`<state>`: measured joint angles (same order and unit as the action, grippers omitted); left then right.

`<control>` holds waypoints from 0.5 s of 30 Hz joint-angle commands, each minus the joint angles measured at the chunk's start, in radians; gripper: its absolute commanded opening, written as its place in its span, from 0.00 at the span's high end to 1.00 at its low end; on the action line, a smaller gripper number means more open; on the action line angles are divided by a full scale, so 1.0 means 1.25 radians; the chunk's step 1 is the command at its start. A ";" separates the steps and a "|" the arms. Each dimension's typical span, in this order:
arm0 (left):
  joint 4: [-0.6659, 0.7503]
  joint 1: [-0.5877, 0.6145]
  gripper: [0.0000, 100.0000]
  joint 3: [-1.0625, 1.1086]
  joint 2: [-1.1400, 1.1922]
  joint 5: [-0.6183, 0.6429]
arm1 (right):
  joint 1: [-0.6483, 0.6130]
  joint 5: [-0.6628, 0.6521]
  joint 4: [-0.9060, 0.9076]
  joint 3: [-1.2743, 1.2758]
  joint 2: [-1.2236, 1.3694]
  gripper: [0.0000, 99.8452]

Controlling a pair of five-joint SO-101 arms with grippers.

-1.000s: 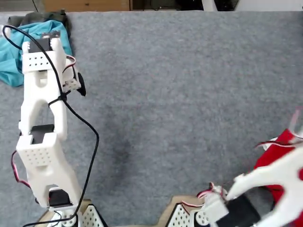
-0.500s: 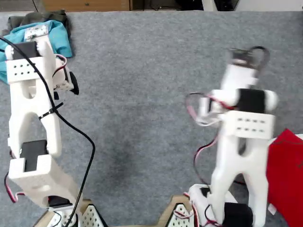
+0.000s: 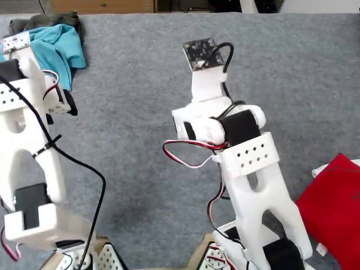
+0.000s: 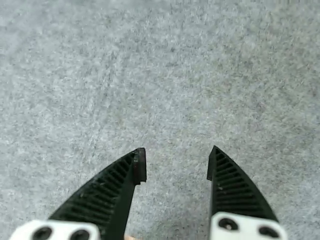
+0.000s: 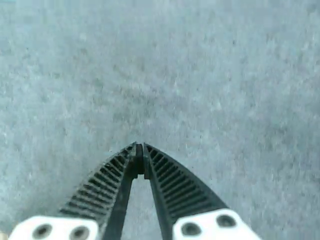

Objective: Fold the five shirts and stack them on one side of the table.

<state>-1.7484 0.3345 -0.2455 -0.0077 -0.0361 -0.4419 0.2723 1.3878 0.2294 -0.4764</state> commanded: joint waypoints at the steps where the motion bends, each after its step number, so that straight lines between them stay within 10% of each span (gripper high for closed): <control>1: -0.009 0.010 0.79 0.031 -0.068 -0.010 | -0.007 -0.015 -0.037 0.003 -0.029 0.99; 15: 0.150 0.217 0.79 0.157 -0.309 -0.070 | 0.037 -0.140 0.005 -0.003 -0.026 0.99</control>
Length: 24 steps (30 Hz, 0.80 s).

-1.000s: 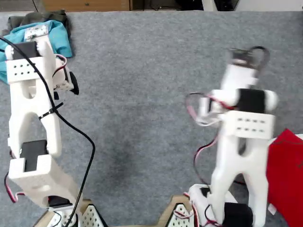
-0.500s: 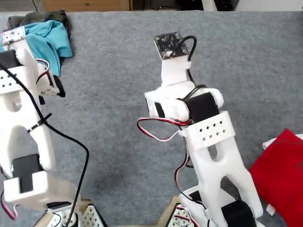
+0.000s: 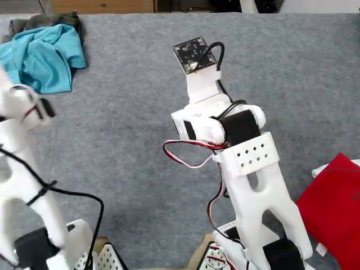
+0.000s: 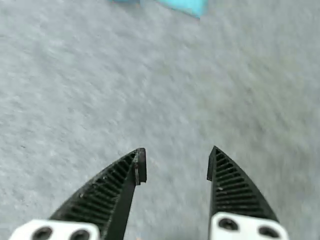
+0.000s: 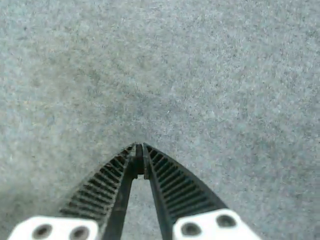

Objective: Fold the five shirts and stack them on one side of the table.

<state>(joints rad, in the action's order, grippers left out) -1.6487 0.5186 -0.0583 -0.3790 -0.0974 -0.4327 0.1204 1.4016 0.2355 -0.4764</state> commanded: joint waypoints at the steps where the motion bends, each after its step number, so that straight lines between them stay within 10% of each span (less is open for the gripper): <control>1: 0.093 0.101 0.79 0.012 0.006 -0.029 | 0.039 -0.026 -0.010 -0.009 -0.025 0.99; 24: 0.312 0.081 0.79 -0.653 0.814 0.058 | 0.066 -0.060 -0.006 -0.185 0.263 0.99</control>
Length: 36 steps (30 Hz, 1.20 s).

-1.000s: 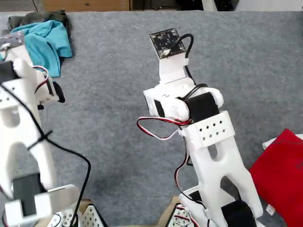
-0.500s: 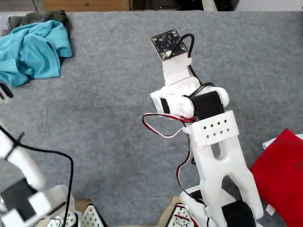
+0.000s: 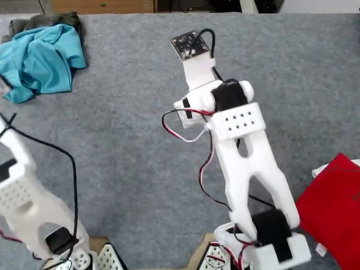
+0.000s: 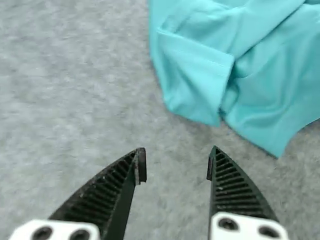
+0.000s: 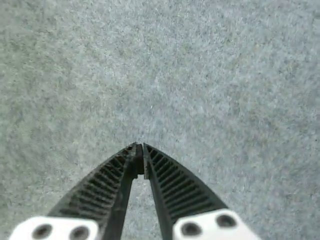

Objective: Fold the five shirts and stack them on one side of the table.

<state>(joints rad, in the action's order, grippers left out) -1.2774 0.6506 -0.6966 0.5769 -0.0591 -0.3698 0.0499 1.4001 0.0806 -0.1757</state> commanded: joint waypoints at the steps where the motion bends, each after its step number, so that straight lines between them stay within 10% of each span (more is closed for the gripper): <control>1: 0.015 -0.029 0.79 -0.182 0.079 0.032 | 0.015 -0.004 -0.005 -0.066 0.030 0.99; 18: 0.023 -0.054 0.81 -0.695 0.560 0.032 | 0.053 -0.004 -0.011 -0.063 0.050 0.99; 23: -0.015 -0.064 0.98 -0.739 0.571 0.032 | 0.087 -0.004 -0.007 -0.063 0.050 0.99; 36: -0.276 -0.120 0.98 -0.778 0.446 0.027 | 0.154 -0.007 -0.005 -0.018 0.044 0.99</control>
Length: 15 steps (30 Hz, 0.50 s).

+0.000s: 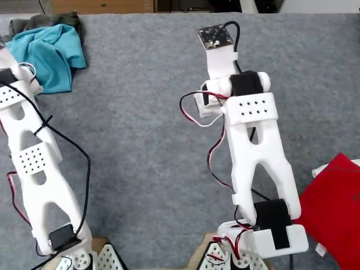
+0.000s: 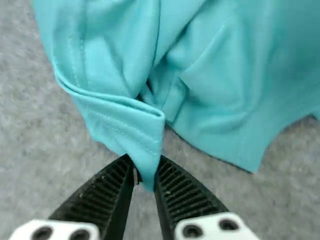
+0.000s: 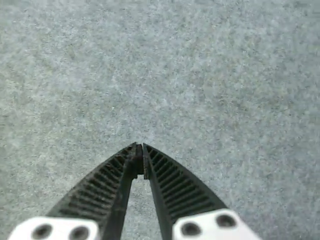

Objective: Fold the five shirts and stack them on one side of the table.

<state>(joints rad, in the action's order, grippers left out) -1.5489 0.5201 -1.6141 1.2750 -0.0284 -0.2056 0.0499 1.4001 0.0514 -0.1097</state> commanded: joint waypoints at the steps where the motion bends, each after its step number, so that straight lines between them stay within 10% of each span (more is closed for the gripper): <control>1: -0.086 -0.021 0.98 -0.044 -0.145 0.000 | 0.028 -0.007 -0.005 0.018 -0.010 0.99; 15: -0.171 -0.255 0.98 0.263 -0.710 -0.014 | 0.206 -0.010 0.130 0.021 -0.012 0.99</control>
<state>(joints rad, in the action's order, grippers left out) -1.7484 0.2931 -1.4270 0.6045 -0.0361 -0.0138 0.0499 1.5259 0.0944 -0.1097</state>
